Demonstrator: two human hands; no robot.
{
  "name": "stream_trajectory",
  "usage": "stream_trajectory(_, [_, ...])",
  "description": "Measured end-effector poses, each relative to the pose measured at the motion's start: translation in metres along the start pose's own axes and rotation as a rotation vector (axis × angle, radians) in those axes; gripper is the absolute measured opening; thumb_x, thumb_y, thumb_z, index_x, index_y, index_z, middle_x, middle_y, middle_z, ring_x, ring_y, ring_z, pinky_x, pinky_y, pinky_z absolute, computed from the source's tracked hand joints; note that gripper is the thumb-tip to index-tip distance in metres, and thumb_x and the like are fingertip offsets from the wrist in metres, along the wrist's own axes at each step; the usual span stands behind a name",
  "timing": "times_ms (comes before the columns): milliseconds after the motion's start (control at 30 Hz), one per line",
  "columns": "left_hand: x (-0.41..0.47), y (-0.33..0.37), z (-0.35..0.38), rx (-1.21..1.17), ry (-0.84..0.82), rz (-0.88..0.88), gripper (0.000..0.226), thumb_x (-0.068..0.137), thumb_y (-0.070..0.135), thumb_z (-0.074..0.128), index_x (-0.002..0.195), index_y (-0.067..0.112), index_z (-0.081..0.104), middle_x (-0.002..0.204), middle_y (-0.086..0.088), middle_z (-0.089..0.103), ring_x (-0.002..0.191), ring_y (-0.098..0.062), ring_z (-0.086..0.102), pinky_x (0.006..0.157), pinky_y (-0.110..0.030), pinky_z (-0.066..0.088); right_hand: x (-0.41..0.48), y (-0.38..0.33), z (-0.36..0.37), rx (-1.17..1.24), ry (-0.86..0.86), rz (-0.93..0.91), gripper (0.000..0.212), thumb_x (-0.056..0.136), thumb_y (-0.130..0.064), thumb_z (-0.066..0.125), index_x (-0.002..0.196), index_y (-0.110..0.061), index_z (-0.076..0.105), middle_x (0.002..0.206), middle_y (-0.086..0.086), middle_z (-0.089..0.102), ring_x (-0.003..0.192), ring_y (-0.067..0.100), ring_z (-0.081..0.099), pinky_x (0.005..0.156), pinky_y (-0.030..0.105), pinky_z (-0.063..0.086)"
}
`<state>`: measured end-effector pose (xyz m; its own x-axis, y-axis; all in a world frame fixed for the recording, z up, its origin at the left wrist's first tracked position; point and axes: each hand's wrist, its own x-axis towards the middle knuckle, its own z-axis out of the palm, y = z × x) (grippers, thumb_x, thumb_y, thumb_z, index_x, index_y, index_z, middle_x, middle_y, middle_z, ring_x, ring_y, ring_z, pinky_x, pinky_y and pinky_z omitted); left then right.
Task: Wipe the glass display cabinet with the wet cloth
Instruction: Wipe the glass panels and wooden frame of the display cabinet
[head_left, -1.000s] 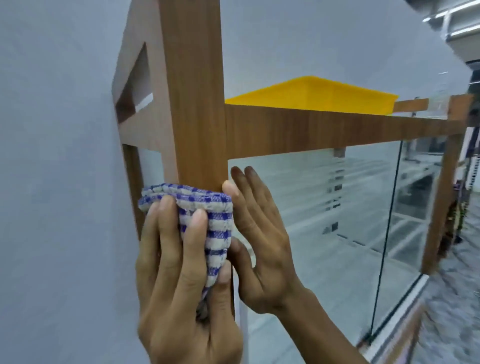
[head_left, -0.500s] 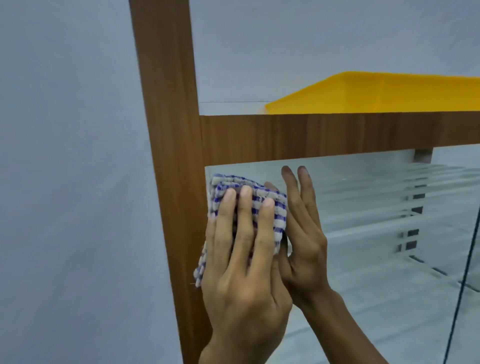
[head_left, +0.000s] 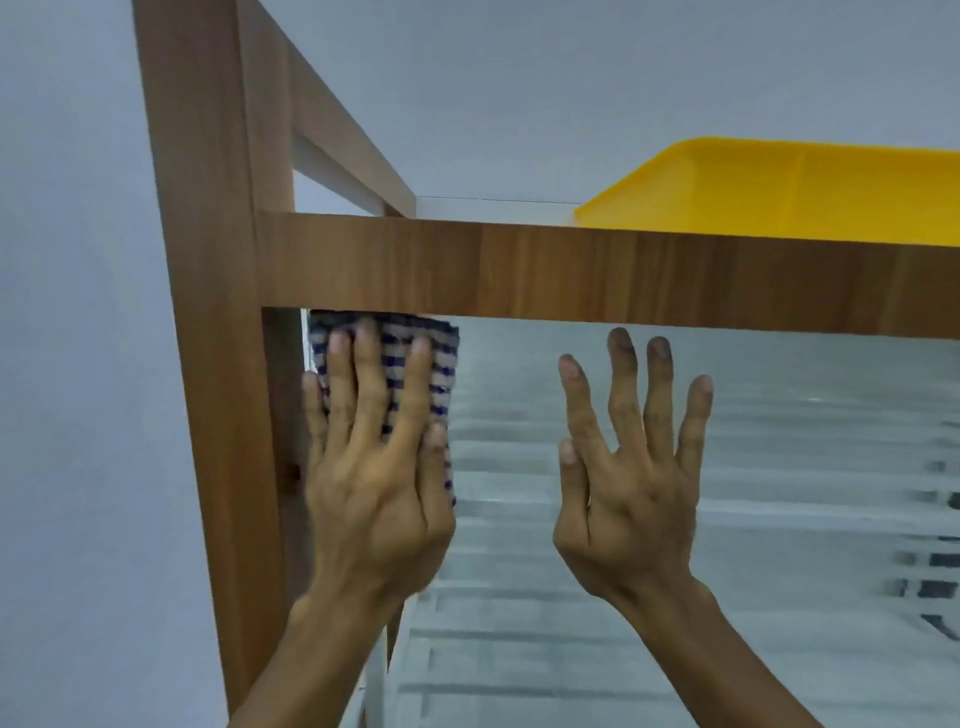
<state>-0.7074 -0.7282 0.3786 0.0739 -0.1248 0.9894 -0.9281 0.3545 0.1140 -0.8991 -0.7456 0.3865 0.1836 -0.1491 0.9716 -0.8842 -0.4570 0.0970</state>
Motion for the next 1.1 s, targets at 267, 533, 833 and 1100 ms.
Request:
stream_trajectory(267, [-0.010,0.044,0.019,-0.029,-0.046,0.085,0.060,0.106,0.026,0.045,0.160,0.017,0.021,0.169,-0.015,0.018,0.160,-0.029,0.010,0.130,-0.049,0.009,-0.002,0.006,-0.005,0.096,-0.023,-0.046,0.057,0.102,-0.022,0.038,0.159,-0.016,0.033,0.169,0.014,0.017,0.158,0.035,0.007,0.125,0.063,0.002])
stream_trajectory(533, [-0.001,0.089,0.037,-0.015,-0.091,0.113,0.063,0.104,0.028,0.038,0.162,0.013,0.017,0.170,-0.022,0.009,0.160,-0.034,0.002,0.129,-0.054,0.004,-0.009,0.037,-0.018,0.206,0.059,-0.065,0.048,0.100,-0.014,0.049,0.148,-0.010,0.051,0.162,0.019,0.033,0.155,0.037,0.022,0.126,0.059,0.012])
stream_trajectory(833, [0.003,0.150,0.068,0.049,-0.012,-0.011,0.059,0.107,0.033,0.036,0.161,0.010,0.030,0.168,-0.026,0.016,0.158,-0.041,0.009,0.128,-0.059,0.011,-0.024,0.122,-0.052,0.075,0.117,0.039,0.056,0.096,-0.021,0.053,0.151,-0.011,0.046,0.163,0.022,0.029,0.155,0.041,0.020,0.123,0.066,0.011])
stream_trajectory(1100, [-0.008,0.186,0.094,0.037,0.114,-0.020,0.050,0.108,0.025,0.044,0.155,0.011,0.042,0.164,-0.025,0.026,0.156,-0.041,0.020,0.127,-0.059,0.016,-0.029,0.190,-0.083,-0.039,0.056,0.019,0.060,0.100,-0.032,0.050,0.156,-0.013,0.039,0.166,0.017,0.026,0.156,0.040,0.013,0.124,0.066,0.010])
